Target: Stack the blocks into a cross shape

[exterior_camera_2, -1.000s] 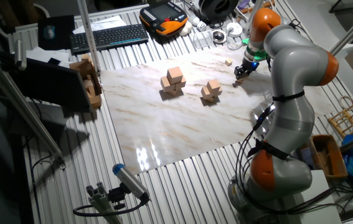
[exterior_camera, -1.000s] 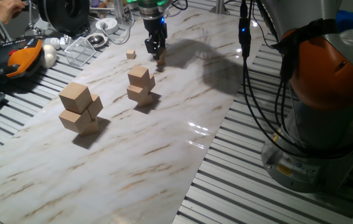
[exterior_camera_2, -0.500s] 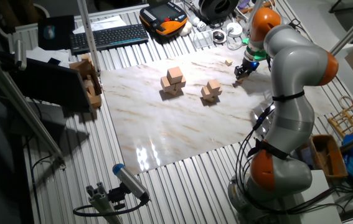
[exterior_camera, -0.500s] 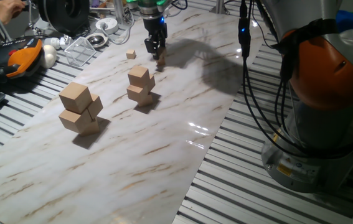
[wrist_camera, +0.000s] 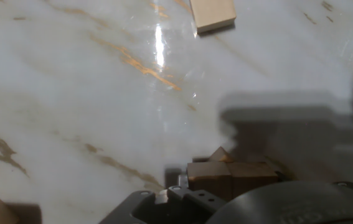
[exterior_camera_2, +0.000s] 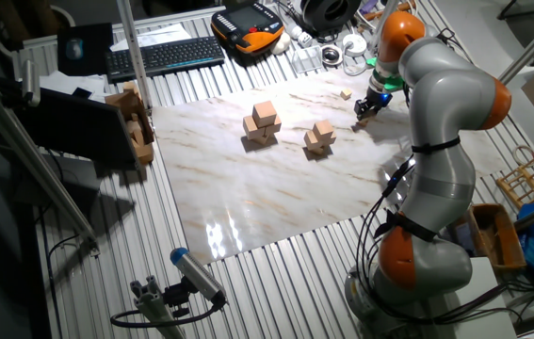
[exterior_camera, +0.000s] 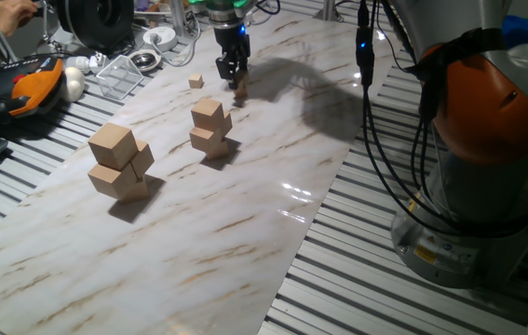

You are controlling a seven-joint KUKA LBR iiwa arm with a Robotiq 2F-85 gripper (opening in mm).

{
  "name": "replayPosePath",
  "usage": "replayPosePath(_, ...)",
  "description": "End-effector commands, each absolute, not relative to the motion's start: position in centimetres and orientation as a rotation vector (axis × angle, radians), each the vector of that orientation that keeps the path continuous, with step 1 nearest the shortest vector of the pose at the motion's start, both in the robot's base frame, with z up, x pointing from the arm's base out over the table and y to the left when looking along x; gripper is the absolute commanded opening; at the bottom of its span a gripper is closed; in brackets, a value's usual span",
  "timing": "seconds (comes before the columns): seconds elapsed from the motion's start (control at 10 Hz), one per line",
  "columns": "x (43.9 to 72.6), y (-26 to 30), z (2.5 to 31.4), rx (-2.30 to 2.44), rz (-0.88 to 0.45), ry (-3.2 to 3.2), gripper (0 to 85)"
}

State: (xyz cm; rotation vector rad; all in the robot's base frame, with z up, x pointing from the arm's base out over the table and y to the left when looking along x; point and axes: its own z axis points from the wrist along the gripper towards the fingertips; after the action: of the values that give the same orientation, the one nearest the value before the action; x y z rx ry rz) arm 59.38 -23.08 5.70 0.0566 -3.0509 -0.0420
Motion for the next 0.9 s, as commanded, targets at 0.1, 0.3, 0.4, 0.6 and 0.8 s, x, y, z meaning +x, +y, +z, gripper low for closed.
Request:
replayPosePath(0.1, 59.40, -23.07, 5.69, 0.057, -0.042, -3.051, 0.0)
replayPosePath(0.3, 59.40, -23.06, 5.68, 0.057, -0.044, -3.050, 0.0)
replayPosePath(0.4, 59.40, -23.07, 5.67, 0.057, -0.047, -3.048, 0.0)
replayPosePath(0.6, 59.39, -23.07, 5.69, 0.057, -0.047, -3.048, 0.0)
replayPosePath(0.8, 59.39, -23.05, 5.69, 0.057, -0.047, -3.046, 0.0)
